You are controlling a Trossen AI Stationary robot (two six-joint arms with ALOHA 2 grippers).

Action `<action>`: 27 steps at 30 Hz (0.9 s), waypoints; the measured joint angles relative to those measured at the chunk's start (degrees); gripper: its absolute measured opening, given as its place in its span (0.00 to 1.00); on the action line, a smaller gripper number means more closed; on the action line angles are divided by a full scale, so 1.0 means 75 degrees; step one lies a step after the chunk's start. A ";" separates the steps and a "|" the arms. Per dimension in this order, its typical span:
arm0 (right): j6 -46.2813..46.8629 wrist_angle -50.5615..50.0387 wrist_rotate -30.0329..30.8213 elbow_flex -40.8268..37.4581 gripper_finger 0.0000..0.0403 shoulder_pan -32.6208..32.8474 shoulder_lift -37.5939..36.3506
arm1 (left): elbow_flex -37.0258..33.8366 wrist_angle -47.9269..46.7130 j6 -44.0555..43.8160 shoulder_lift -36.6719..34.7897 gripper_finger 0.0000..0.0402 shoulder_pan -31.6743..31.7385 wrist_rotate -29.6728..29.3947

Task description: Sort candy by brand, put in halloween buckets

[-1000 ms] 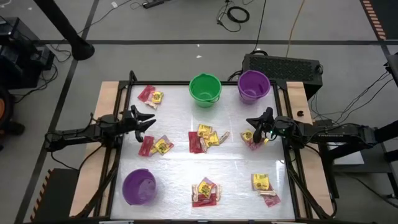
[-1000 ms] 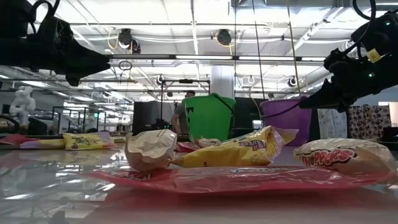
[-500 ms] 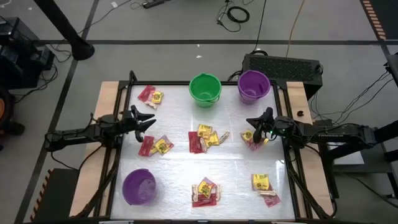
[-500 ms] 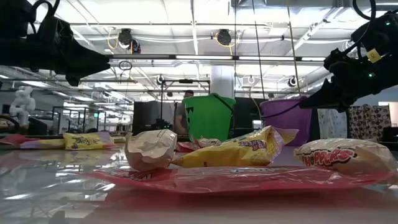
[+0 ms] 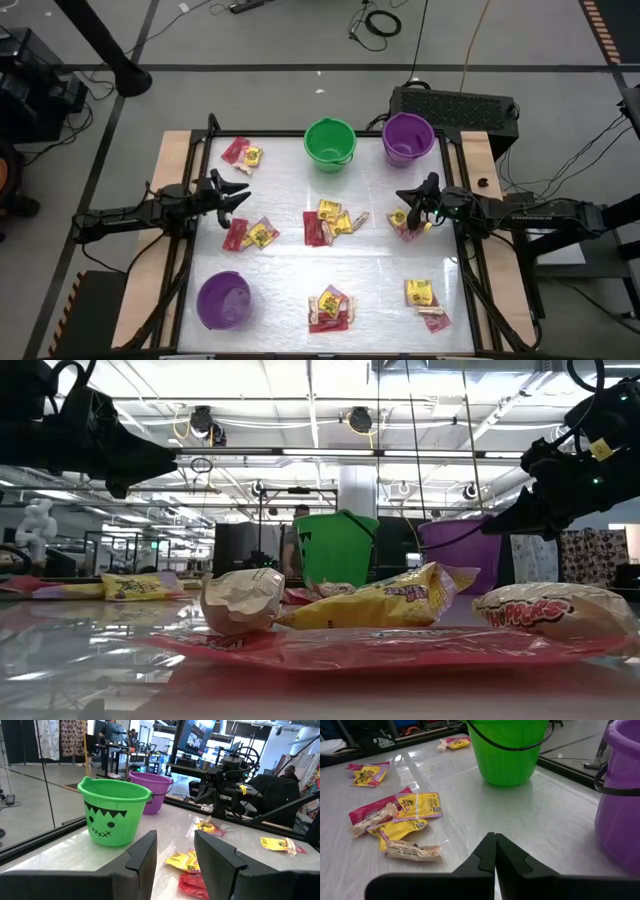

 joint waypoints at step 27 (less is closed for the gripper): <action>0.3407 0.3613 -0.0981 0.0024 0.00 0.0006 0.0257 | -0.0003 -0.0002 -0.1121 -0.0003 0.35 -0.0009 0.0101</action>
